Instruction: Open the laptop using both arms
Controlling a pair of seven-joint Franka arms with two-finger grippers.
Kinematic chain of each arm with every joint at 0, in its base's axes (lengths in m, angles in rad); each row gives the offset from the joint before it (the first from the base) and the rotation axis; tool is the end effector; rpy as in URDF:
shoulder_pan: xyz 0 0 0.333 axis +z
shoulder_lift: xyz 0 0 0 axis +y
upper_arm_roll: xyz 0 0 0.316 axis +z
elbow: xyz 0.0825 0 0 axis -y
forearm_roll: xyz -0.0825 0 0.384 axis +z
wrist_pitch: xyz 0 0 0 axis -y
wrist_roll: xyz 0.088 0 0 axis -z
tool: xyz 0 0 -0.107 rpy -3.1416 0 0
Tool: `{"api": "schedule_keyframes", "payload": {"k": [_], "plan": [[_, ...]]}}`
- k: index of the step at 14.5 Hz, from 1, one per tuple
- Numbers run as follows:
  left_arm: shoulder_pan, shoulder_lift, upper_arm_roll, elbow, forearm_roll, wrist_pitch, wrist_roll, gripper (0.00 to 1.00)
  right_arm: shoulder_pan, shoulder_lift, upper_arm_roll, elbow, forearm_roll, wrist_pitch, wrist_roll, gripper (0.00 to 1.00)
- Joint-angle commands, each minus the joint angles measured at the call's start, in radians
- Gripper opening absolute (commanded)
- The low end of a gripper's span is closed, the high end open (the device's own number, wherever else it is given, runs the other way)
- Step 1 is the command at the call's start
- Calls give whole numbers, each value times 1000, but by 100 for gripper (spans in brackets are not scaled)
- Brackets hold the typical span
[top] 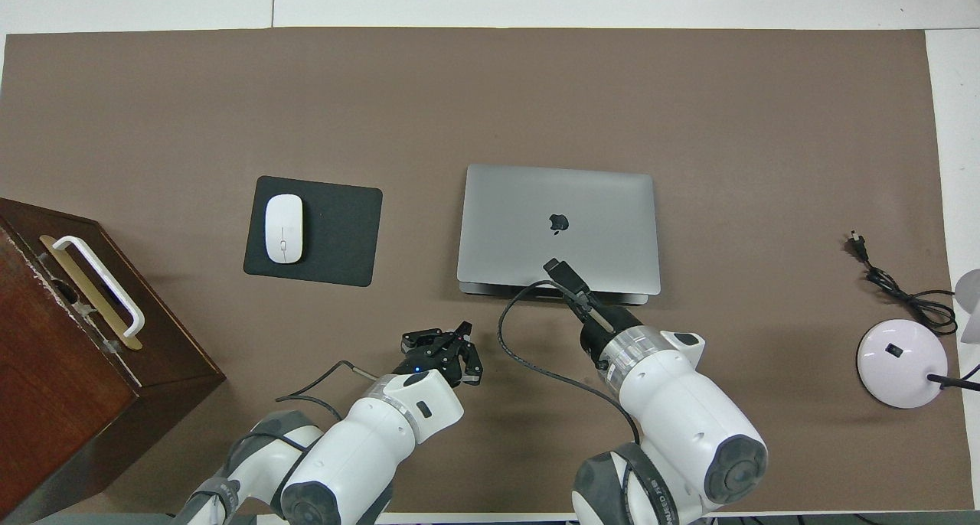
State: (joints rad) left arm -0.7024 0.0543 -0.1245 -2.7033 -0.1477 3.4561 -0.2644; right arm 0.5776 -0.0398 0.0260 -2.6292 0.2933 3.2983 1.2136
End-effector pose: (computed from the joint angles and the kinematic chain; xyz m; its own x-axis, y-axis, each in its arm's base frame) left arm 0.3206 -0.3232 0.2932 0.7626 -0.2413 0.6002 -0.4514 -0.8631 0.2266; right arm 0.4074 0.2445 0.3421 0.5840 -0.8079 0.0788 -0.5902 -0.4893 -0.6421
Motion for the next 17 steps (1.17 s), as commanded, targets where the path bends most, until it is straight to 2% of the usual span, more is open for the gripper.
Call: {"api": "schedule_keyframes", "payload": {"k": [1,4,7,9,17], "plan": [[-16,28,17,0,-4,43,10,0,5,35,3,5,20,55,15,100],[-14,35,16,14,-3,41,8,0,5,46,3,6,21,56,15,100],[-16,116,16,86,10,43,10,0,2,49,3,14,20,52,11,100],[6,151,17,120,71,44,10,0,2,51,3,15,20,50,11,100],[57,157,17,128,143,47,10,0,-5,77,3,43,20,41,4,100]]}}
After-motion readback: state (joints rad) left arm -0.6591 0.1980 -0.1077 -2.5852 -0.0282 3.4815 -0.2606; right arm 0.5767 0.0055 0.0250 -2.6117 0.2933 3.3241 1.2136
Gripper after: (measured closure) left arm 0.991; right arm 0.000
